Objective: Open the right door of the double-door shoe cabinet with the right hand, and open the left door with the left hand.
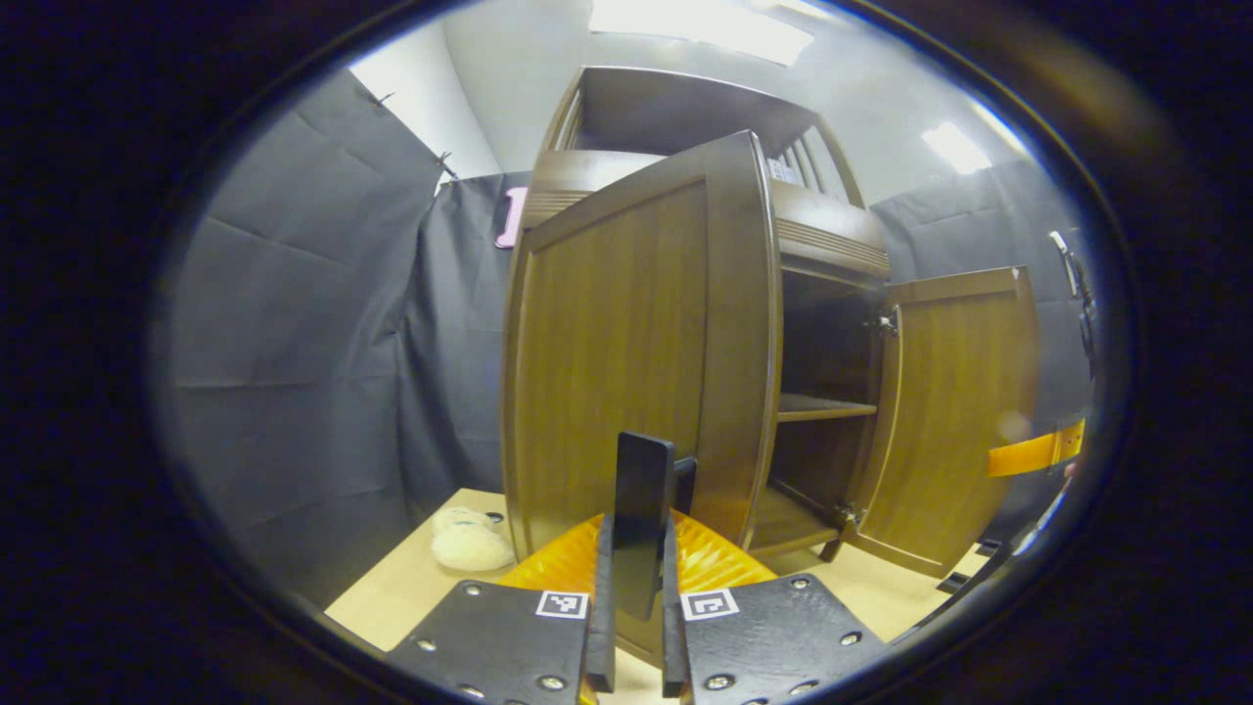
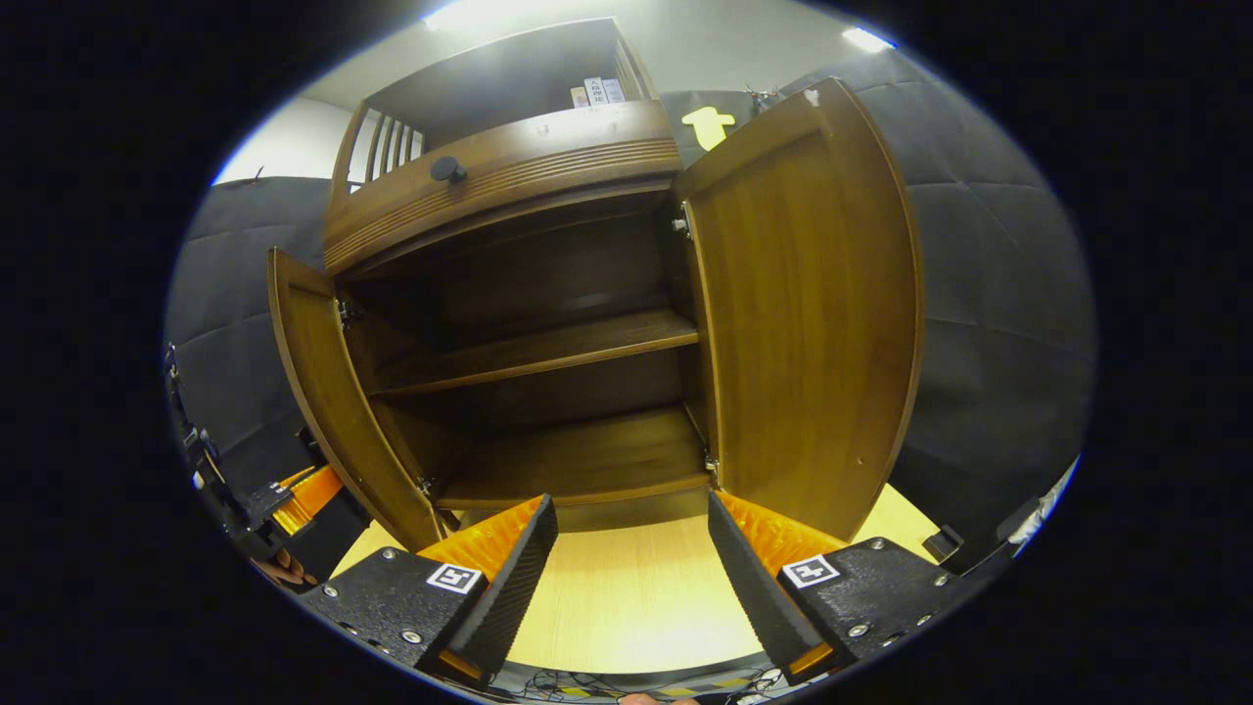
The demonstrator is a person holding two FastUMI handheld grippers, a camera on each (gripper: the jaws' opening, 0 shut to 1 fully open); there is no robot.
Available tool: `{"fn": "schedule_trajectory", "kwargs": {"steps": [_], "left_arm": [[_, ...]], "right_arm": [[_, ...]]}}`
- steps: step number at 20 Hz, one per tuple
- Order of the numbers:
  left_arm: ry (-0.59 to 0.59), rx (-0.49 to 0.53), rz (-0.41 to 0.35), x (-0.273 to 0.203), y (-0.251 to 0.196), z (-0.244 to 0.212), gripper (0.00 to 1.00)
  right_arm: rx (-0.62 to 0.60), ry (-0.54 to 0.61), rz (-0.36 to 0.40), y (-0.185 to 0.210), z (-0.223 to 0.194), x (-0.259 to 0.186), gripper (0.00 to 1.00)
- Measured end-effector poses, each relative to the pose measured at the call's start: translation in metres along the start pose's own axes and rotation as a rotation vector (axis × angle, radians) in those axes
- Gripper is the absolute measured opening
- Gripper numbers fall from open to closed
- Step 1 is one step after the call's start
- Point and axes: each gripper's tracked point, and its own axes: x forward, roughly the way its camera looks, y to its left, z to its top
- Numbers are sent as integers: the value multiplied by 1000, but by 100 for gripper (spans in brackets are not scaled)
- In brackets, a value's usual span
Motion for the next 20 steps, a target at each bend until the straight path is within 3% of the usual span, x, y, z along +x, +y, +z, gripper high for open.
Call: {"fn": "schedule_trajectory", "kwargs": {"steps": [4, 5, 6, 8, 11, 12, 13, 14, 16, 20], "left_arm": [[1, 18, 52, -15, 30, -4, 16], [-2, 6, 58, -18, 37, -4, 11], [1, 1, 80, -29, 45, -3, 16], [-7, 5, 109, -32, 57, -3, 8], [6, 4, 162, -39, 89, -7, 8], [8, -4, 172, -41, 99, -11, 8], [1, -10, 183, -44, 112, -9, 8], [-3, -15, 179, -46, 124, -8, 8], [12, -29, 159, -47, 142, -14, 2], [17, 17, 104, -46, 164, -13, 2]], "right_arm": [[-11, 9, 38, 14, -3, 6, 92], [-14, 13, 46, 17, -4, 7, 92], [-19, 16, 54, 20, -5, 9, 92], [-27, 20, 64, 24, -4, 11, 92], [-32, 27, 80, 29, -3, 15, 92], [-36, 28, 82, 30, -3, 16, 96], [-39, 30, 84, 30, -3, 16, 92], [-41, 31, 86, 31, -3, 16, 96], [-45, 38, 90, 32, -3, 17, 95], [-63, 32, 74, 30, 4, 17, 95]]}}
